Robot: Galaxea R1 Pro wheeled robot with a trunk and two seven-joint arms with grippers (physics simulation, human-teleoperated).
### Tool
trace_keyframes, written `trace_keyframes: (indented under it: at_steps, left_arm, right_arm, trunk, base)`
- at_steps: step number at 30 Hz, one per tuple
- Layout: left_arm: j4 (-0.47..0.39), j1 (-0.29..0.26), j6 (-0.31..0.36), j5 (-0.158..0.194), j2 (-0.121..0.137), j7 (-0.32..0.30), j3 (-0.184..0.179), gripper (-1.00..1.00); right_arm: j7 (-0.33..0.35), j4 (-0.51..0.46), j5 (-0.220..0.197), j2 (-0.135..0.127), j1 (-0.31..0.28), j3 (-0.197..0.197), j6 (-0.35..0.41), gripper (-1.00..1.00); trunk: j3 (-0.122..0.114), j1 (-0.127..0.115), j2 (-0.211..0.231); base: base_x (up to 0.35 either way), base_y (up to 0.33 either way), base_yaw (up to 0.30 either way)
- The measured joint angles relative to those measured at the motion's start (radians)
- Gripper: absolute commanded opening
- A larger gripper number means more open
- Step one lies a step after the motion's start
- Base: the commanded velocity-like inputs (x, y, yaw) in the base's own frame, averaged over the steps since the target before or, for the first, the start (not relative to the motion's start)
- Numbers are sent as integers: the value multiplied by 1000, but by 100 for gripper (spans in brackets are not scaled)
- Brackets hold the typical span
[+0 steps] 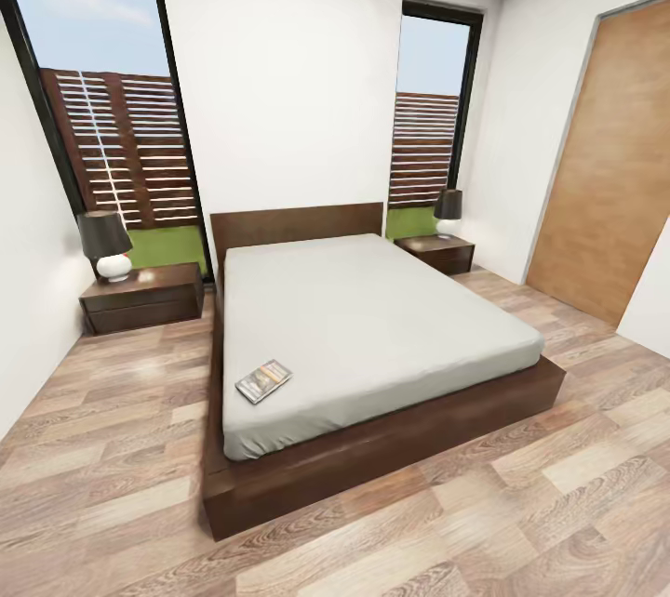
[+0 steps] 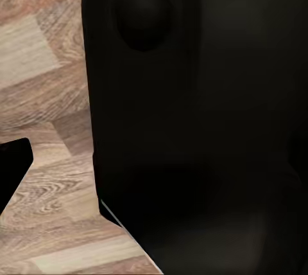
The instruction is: In the bedroom, move the book from the bed onto either nightstand, and place the two sandals side by side next to the bed.
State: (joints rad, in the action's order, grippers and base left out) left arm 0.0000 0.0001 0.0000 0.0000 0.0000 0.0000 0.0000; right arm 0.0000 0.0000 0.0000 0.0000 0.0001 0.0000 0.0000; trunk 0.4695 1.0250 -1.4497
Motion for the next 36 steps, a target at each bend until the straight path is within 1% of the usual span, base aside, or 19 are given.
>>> trace_keyframes:
  at_steps: [1, 3, 4, 8, 11, 13, 16, 17, 18, 21, 24, 28, 33, 34, 35, 36]
  left_arm:
    - [-6, -5, -5, 5, -6, -5, 5, 100]
    - [-17, -17, -15, 15, -17, -15, 15, 100]
    - [-23, -23, -20, 20, -22, -20, 15, 100]
    - [-47, -46, -42, 27, -45, -21, 1, 100]
    - [-64, -63, -58, 30, -62, -20, -1, 100]
    - [-75, -75, -70, 31, -73, -20, 0, 100]
    - [-92, -92, -86, 34, -90, -19, 2, 100]
    - [-98, -98, -92, 36, -91, -19, 3, 100]
    - [-104, -103, -98, 38, -89, -19, 4, 100]
    - [-121, -121, -115, 53, -72, -19, 18, 100]
    - [-138, -136, -132, 68, -55, -19, 22, 100]
    - [-160, -136, -153, 89, -32, -20, 24, 100]
    - [-188, -136, -156, 117, -4, -36, 24, 100]
    - [-254, -136, -157, 301, 19, -58, 25, 100]
    - [-403, -136, -157, 307, 21, -66, 23, 100]
    - [-496, -141, -158, 306, 21, -78, 22, 100]
  right_arm:
    - [5, -6, -5, -6, -5, 5, -5, 100]
    - [15, -17, -15, -5, -17, 13, -15, 100]
    - [20, -23, -20, 0, -23, 8, -20, 100]
    - [42, -46, -40, 23, -4, -12, -41, 100]
    - [58, -62, -55, 27, 1, -27, -59, 100]
    - [68, -73, -66, 25, 2, -38, -70, 100]
    - [85, -89, -81, 8, 2, -43, -73, 100]
    - [90, -95, -86, 2, 3, -42, -73, 100]
    - [94, -101, -91, -3, 3, -42, -74, 100]
    - [111, -118, -107, -20, 3, -41, -65, 100]
    - [128, -135, -125, -37, 3, -40, -55, 100]
    - [151, -157, -148, -60, 3, -37, -33, 100]
    - [179, -185, -177, -88, 3, -30, -35, 100]
    - [224, -241, -529, -145, 3, -27, -36, 100]
    - [226, -377, -701, -287, 3, -28, -37, 100]
    - [224, -505, -678, -406, -1, -32, -36, 100]
  trunk:
    - [-1, 0, 0]
    - [-1, 0, 0]
    - [-1, 0, 0]
    - [-1, 0, 0]
    - [0, 0, 0]
    - [0, 0, 0]
    - [0, 0, 0]
    - [0, 0, 0]
    - [0, 0, 0]
    - [0, 0, 0]
    - [0, 0, 0]
    - [0, 0, 0]
    - [0, 0, 0]
    - [0, 0, 0]
    - [0, 0, 0]
    - [-1, 0, 0]
  base:
    - [0, 0, 0]
    - [0, 0, 0]
    - [0, 0, 0]
    - [0, 0, 0]
    - [0, 0, 0]
    - [0, 0, 0]
    - [0, 0, 0]
    - [0, 0, 0]
    - [0, 0, 0]
    - [0, 0, 0]
    - [0, 0, 0]
    - [0, 0, 0]
    - [0, 0, 0]
    - [0, 0, 0]
    - [0, 0, 0]
    - [0, 0, 0]
